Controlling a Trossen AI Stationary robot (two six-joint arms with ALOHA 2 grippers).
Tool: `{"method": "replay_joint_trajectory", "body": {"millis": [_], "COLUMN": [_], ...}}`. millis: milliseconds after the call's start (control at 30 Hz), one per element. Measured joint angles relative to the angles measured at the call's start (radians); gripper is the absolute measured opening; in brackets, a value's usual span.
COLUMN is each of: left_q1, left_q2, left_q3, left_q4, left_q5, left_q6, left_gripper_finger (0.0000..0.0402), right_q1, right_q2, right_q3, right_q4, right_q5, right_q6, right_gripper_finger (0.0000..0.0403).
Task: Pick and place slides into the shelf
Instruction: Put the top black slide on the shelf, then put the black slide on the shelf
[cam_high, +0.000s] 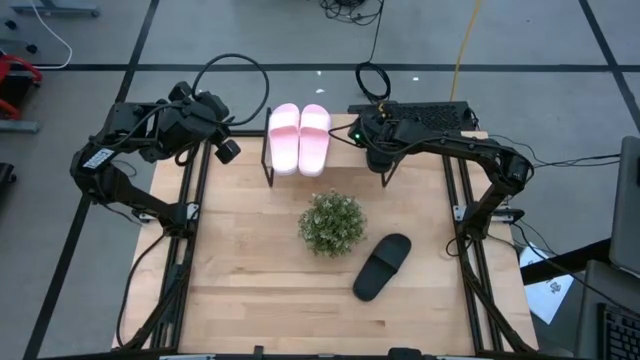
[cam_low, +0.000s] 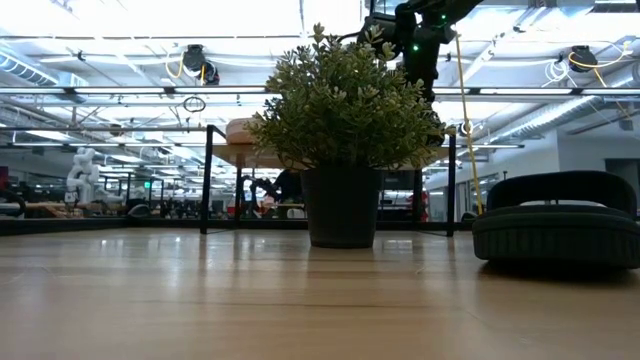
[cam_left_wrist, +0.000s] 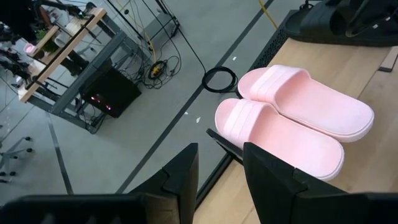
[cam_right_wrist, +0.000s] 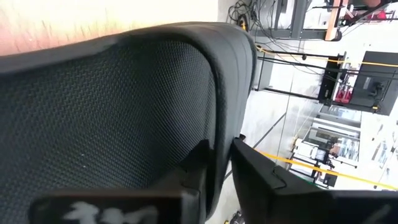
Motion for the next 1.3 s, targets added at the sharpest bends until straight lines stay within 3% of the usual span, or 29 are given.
{"method": "replay_joint_trajectory", "body": {"millis": [433,733,1100,1300], "left_q1": [0.000,0.000,0.000,0.000], "left_q2": [0.000,0.000,0.000,0.000], "left_q3": [0.000,0.000,0.000,0.000], "left_q4": [0.000,0.000,0.000,0.000], "left_q5": [0.000,0.000,0.000,0.000], "left_q6": [0.004,0.004,0.004,0.011], "left_gripper_finger": [0.0134,0.0134,0.0134,0.0134], "right_q1": [0.020,0.077,0.151,0.198], "right_q2": [0.000,0.000,-0.024,-0.101], "right_q3": [0.000,0.000,0.000,0.000], "right_q4": [0.000,0.001,0.001,0.001], "right_q5": [0.008,0.145,0.168,0.251], "right_q6": [-0.003,-0.034,-0.034,-0.055], "right_gripper_finger": [0.0142,0.0190,0.0205,0.0205]}}
